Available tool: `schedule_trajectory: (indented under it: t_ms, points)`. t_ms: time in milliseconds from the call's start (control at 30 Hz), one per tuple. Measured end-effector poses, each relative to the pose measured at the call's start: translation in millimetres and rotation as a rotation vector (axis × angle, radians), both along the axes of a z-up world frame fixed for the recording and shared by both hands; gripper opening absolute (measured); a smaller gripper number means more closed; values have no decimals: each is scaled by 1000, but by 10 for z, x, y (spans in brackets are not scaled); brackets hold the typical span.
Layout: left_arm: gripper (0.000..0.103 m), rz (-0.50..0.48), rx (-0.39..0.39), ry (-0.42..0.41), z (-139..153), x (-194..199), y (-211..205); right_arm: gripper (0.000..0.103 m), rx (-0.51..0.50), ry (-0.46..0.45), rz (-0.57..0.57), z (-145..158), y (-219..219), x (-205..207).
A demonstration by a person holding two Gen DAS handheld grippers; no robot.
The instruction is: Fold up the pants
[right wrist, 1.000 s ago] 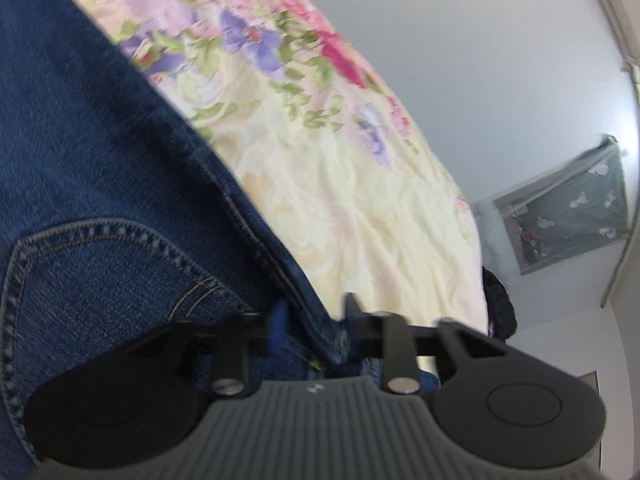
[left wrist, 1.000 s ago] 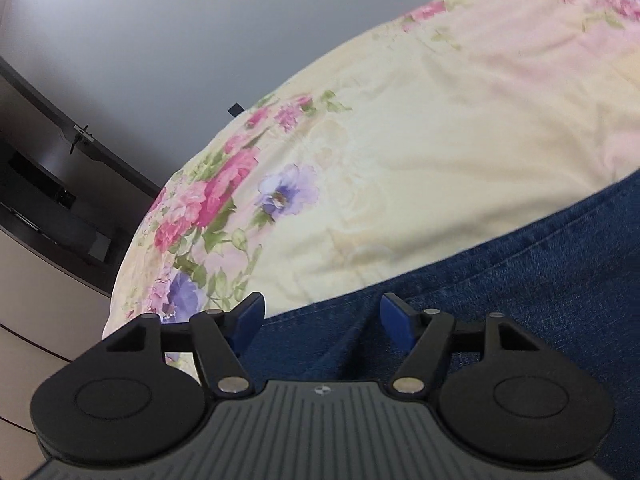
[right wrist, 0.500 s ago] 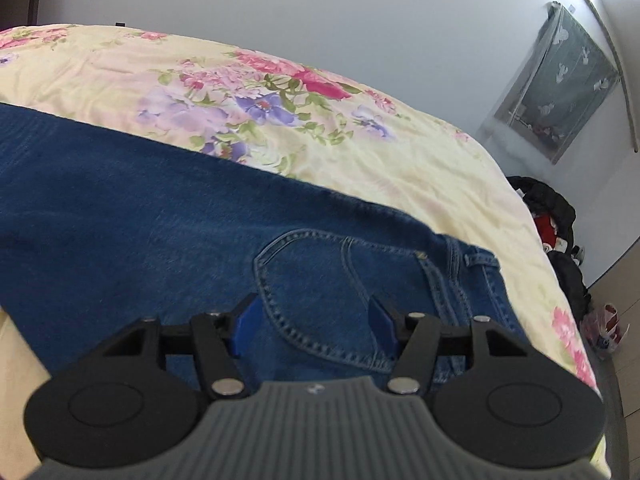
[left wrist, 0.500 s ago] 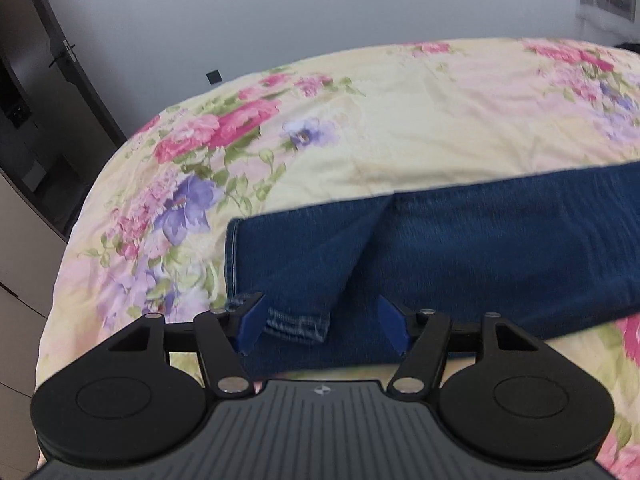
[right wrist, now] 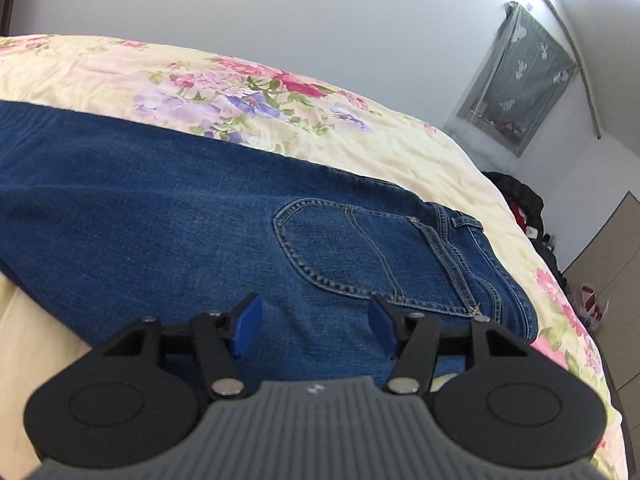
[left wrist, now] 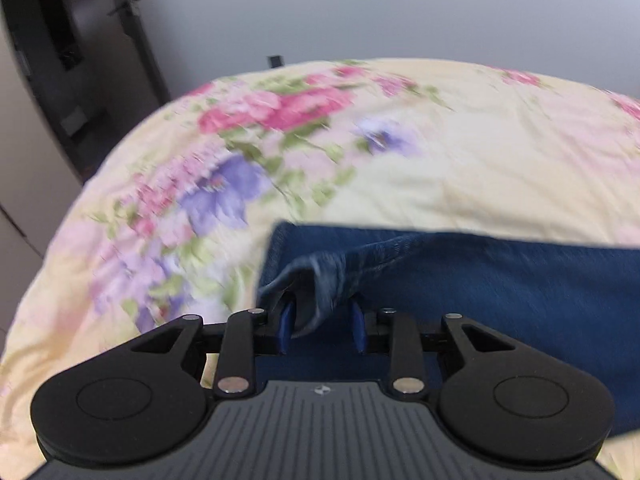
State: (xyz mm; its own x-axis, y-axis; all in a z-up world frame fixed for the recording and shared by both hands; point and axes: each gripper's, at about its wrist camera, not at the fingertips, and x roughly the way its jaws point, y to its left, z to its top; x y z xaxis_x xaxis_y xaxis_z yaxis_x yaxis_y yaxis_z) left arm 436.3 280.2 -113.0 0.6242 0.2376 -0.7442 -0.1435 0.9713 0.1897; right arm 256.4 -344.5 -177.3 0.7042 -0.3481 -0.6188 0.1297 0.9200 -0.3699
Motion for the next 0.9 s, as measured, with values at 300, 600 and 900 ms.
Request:
schedule_trajectory:
  t_ms: [300,600,900]
  points:
    - [43,51,-110,-43,132,-213,276,59,21,-12,-100,55,100,-141]
    - [48,275,-557,-31,-232,-1008,839,59,193,-7,-205,119,172,-449]
    - [29,463,-735,-129,-437,-976,1065,60,223,16,-185,109,280,-546]
